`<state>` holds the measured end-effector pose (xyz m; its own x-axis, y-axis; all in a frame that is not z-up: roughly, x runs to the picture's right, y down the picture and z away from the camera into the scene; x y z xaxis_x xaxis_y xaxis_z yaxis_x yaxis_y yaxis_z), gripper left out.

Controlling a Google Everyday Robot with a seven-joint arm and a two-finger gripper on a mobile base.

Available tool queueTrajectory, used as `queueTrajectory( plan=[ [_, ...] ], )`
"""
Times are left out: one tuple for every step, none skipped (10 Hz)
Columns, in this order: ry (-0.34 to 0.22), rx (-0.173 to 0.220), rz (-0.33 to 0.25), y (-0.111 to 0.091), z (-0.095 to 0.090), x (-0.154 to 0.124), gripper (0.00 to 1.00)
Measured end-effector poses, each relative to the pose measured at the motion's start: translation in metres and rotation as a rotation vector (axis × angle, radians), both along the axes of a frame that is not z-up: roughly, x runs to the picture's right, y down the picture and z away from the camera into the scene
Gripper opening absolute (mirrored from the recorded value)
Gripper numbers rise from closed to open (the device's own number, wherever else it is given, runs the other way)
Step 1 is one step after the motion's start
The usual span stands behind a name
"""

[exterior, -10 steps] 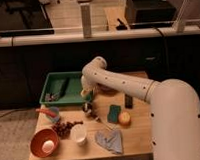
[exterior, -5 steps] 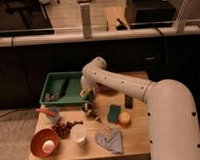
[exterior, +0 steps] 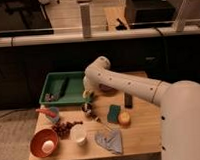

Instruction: Place banana in metal cup

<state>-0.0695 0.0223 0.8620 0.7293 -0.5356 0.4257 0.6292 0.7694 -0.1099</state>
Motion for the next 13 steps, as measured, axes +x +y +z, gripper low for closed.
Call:
queueTrajectory(
  plan=[
    [0.005,0.001,-0.017,0.003,-0.008,-0.004,0.00],
    [0.005,-0.002,-0.037,0.005,-0.016,-0.007,0.00],
    [-0.004,-0.011,-0.051,0.009,-0.022,-0.012,0.00],
    [-0.012,-0.019,-0.074,0.015,-0.033,-0.017,0.00],
    [-0.010,-0.019,-0.076,0.017,-0.036,-0.018,0.00],
    [0.012,-0.017,-0.073,0.022,-0.049,-0.017,0.00],
    [0.031,-0.015,-0.063,0.023,-0.056,-0.014,0.00],
    [0.053,-0.010,-0.052,0.024,-0.064,-0.010,0.00],
    [0.074,-0.006,-0.038,0.026,-0.072,-0.008,0.00],
    [0.093,-0.001,-0.022,0.027,-0.080,-0.002,0.00],
    [0.103,0.004,-0.007,0.027,-0.087,0.002,0.00],
    [0.110,0.009,0.005,0.028,-0.096,0.004,0.00],
    [0.117,0.010,0.013,0.028,-0.100,0.006,0.00]
  ],
)
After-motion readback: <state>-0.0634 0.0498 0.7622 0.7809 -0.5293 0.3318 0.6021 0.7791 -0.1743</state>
